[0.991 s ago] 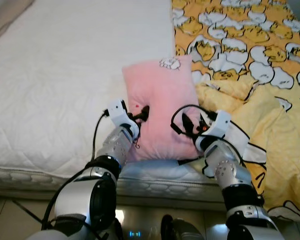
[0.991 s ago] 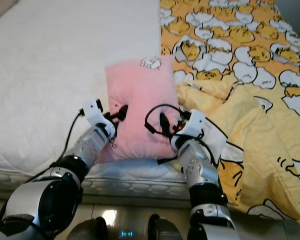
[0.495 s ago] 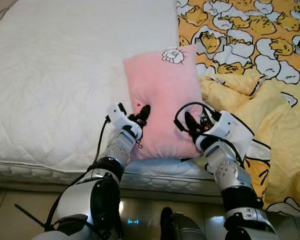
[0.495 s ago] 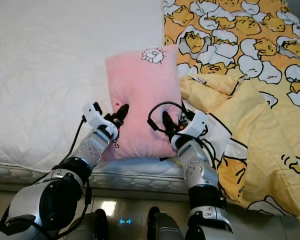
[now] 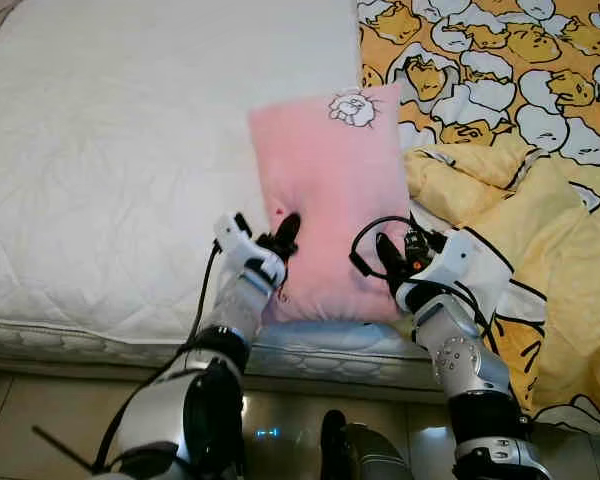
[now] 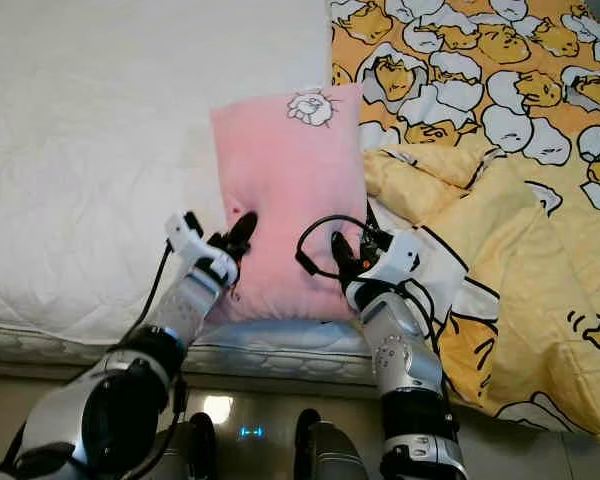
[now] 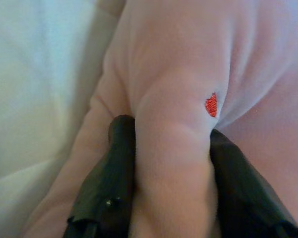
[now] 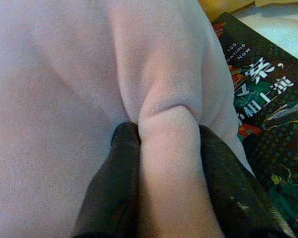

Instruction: Clean up the room

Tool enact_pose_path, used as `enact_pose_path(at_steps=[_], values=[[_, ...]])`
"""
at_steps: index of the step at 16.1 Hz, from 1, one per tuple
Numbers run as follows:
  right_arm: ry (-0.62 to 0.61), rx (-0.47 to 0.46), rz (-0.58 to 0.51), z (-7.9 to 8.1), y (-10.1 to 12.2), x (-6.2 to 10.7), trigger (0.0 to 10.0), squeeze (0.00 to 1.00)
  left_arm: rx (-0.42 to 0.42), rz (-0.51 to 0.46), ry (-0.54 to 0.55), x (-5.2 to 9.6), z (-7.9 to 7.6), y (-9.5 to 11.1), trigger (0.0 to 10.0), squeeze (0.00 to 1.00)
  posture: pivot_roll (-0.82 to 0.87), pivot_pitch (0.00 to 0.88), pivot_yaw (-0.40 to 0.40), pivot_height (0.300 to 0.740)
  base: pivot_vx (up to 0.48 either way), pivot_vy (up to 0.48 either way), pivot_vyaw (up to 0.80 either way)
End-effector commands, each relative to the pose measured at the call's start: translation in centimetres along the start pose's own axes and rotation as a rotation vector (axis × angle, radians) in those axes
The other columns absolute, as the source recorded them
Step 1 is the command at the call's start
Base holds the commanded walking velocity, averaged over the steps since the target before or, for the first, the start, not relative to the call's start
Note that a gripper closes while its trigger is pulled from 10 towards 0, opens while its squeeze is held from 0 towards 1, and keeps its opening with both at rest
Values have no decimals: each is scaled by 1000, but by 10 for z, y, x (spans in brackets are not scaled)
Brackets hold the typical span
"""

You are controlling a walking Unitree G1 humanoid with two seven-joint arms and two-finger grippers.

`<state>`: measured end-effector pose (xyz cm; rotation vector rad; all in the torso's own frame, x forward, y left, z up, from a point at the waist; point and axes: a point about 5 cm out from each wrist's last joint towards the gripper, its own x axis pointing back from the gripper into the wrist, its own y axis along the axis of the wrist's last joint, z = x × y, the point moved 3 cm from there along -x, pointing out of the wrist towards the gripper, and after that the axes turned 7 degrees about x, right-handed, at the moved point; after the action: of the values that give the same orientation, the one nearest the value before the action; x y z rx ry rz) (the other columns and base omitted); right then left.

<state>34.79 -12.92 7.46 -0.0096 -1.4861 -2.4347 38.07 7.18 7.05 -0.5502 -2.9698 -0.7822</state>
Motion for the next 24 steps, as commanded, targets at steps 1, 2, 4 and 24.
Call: enact_pose_path(at_steps=[1, 2, 4, 24], values=[[-15, 16, 107, -4, -28, 6, 0, 133, 5, 140, 35, 8, 9, -40, 0, 0, -97, 260, -74, 740, 0, 0, 0], [-18, 27, 112, -5, -29, 7, 0, 133, -6, 141, 34, 9, 10, -40, 0, 0, -93, 255, -75, 740, 0, 0, 0], [-28, 94, 135, -9, -38, 10, 0, 212, -53, 134, 44, 11, 16, -33, 0, 0, -83, 199, -77, 740, 0, 0, 0], [-50, 439, -296, 3, 84, -14, 0, 212, -969, -291, -158, 6, -63, 114, 0, 0, 21, 0, -69, 740, 0, 48, -80]])
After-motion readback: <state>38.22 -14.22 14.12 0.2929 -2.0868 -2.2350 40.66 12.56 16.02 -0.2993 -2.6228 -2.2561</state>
